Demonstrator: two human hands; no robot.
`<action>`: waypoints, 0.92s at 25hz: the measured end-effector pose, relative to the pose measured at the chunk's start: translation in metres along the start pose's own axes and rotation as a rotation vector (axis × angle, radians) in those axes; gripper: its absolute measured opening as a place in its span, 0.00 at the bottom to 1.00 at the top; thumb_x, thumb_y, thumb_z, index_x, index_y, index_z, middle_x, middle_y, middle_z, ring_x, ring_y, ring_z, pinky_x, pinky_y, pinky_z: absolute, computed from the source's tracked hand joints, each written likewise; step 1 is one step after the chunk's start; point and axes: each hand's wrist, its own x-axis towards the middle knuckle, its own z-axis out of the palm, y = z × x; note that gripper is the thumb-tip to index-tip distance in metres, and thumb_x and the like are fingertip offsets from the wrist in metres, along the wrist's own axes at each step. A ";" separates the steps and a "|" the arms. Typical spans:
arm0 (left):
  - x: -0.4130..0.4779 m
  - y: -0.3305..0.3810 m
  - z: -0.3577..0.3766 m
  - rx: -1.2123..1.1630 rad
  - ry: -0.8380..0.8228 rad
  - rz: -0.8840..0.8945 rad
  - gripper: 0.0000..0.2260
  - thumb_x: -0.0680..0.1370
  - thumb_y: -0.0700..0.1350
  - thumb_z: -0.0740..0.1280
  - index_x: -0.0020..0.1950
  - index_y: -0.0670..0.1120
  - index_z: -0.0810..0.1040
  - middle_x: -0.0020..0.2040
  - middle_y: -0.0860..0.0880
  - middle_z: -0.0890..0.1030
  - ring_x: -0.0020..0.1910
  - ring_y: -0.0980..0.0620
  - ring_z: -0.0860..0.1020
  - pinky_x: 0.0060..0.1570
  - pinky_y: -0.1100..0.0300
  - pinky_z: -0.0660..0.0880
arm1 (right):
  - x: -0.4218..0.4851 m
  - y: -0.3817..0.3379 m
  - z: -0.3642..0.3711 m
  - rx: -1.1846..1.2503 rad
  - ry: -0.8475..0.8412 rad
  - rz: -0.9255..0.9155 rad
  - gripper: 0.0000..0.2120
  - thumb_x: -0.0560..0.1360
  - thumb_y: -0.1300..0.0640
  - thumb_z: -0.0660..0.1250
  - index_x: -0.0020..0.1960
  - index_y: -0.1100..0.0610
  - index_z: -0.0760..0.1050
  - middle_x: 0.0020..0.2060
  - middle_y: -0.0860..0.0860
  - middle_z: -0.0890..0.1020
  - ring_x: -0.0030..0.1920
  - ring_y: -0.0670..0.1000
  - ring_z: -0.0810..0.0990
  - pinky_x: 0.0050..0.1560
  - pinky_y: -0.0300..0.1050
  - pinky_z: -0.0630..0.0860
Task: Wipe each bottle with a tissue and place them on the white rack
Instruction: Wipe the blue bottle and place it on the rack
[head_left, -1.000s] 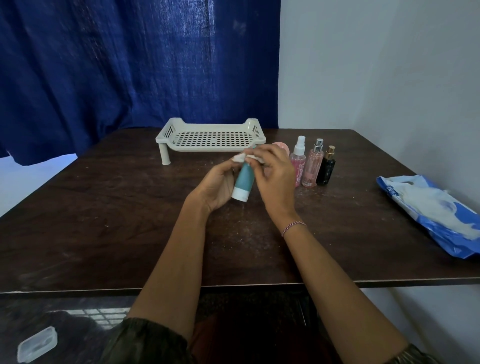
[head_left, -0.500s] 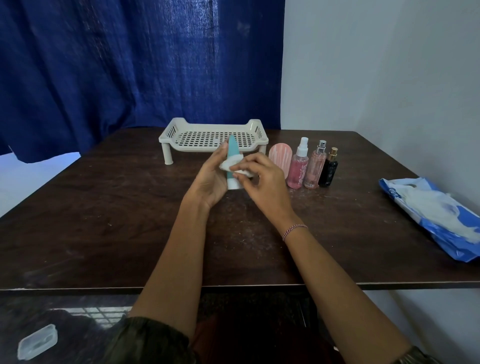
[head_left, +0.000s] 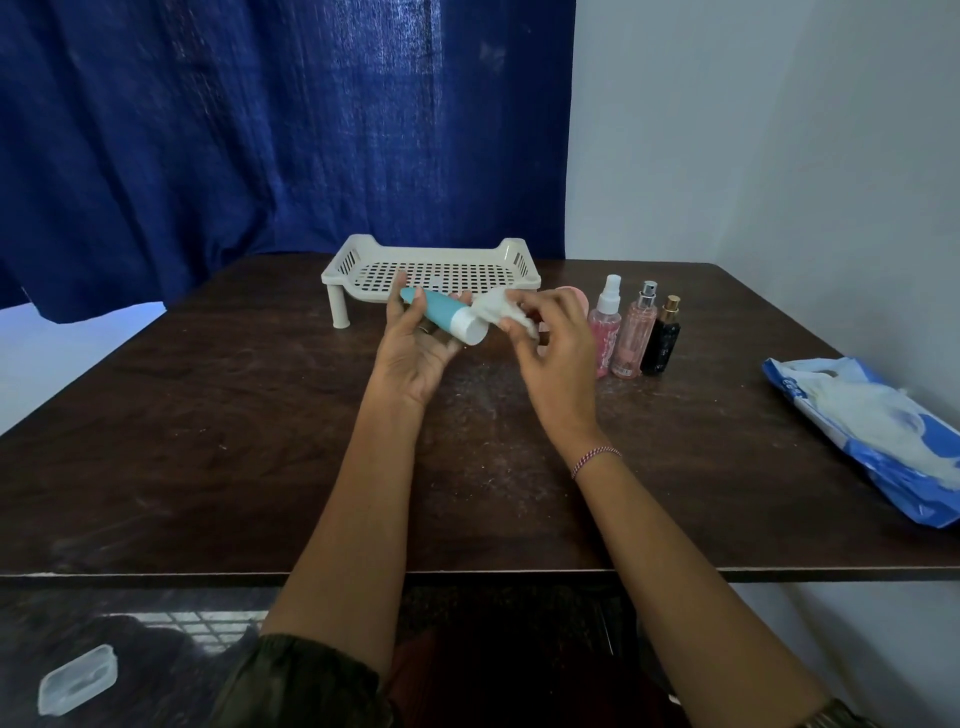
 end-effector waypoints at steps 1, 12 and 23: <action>-0.001 -0.001 0.001 0.005 0.009 -0.013 0.20 0.80 0.39 0.60 0.71 0.52 0.64 0.59 0.40 0.73 0.52 0.43 0.79 0.44 0.45 0.80 | 0.000 0.000 0.000 0.008 0.017 0.007 0.10 0.73 0.64 0.68 0.55 0.60 0.77 0.51 0.49 0.73 0.54 0.39 0.70 0.54 0.28 0.72; -0.002 -0.001 0.000 0.037 0.009 -0.018 0.16 0.81 0.40 0.59 0.68 0.50 0.65 0.61 0.40 0.73 0.51 0.41 0.81 0.49 0.43 0.78 | -0.005 0.000 0.005 -0.015 -0.175 -0.103 0.09 0.71 0.66 0.70 0.51 0.62 0.79 0.50 0.54 0.79 0.54 0.46 0.75 0.58 0.33 0.73; -0.006 0.000 0.001 0.350 -0.149 0.019 0.22 0.79 0.35 0.60 0.67 0.56 0.67 0.56 0.43 0.74 0.53 0.48 0.78 0.43 0.50 0.81 | -0.003 0.003 0.005 -0.015 -0.191 -0.034 0.09 0.74 0.65 0.66 0.53 0.60 0.79 0.50 0.51 0.79 0.51 0.44 0.76 0.55 0.35 0.75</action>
